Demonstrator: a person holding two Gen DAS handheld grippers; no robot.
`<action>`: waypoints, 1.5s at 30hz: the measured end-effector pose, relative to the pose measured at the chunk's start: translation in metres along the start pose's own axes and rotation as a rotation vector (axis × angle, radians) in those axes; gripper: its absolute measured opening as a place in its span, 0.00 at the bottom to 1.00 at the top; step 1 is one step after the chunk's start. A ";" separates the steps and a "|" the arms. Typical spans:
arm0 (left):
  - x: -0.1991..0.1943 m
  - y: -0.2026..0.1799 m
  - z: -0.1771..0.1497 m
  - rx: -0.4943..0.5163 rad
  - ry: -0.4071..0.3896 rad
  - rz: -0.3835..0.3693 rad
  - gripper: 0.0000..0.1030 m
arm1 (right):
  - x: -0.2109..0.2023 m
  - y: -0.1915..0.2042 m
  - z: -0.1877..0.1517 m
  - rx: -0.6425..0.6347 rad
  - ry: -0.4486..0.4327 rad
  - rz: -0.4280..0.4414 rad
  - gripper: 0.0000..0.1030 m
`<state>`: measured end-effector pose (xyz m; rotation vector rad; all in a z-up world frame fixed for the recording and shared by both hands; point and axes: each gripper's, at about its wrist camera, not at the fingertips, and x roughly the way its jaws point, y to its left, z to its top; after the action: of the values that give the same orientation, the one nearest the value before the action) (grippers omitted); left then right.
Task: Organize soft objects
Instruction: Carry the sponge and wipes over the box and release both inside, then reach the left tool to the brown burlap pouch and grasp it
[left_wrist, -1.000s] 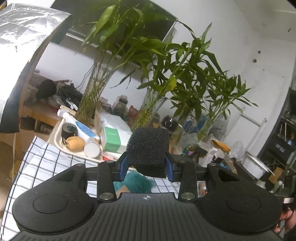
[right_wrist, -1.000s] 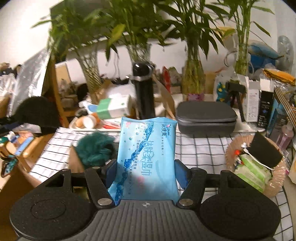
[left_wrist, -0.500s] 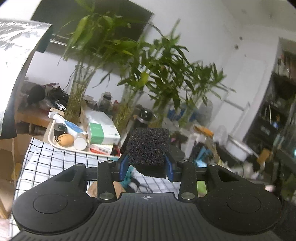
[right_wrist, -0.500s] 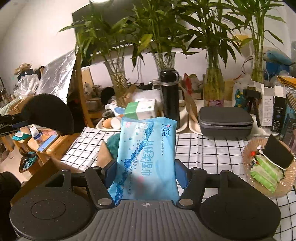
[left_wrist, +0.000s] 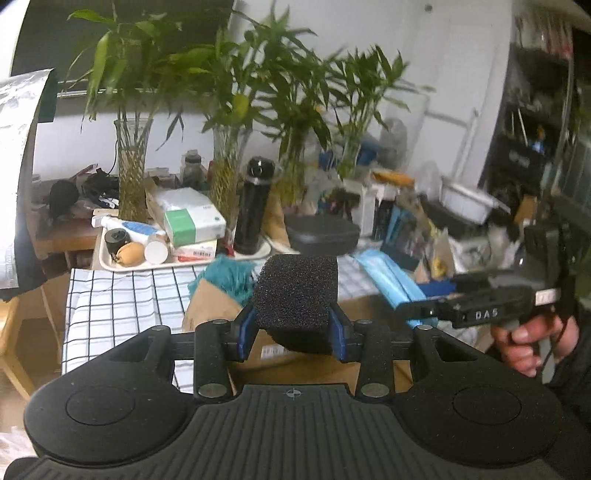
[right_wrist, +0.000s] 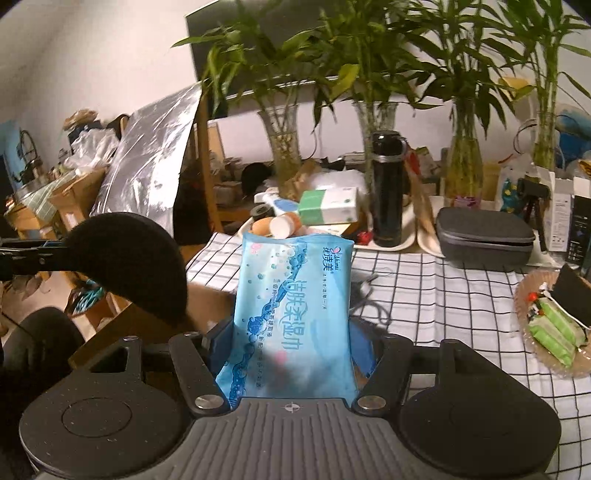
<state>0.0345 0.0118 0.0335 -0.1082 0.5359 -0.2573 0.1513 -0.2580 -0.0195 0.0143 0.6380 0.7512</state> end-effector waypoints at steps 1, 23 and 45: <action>-0.001 -0.003 -0.001 0.011 0.011 0.007 0.38 | -0.001 0.002 -0.001 0.000 0.002 0.003 0.66; 0.000 -0.006 -0.043 -0.042 0.093 0.066 0.75 | -0.011 0.019 -0.025 0.023 0.043 -0.075 0.66; 0.008 0.014 -0.047 -0.147 0.110 0.095 0.75 | -0.002 0.021 -0.030 0.066 0.087 -0.179 1.00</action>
<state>0.0195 0.0214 -0.0126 -0.2119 0.6673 -0.1312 0.1210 -0.2499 -0.0376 -0.0148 0.7362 0.5598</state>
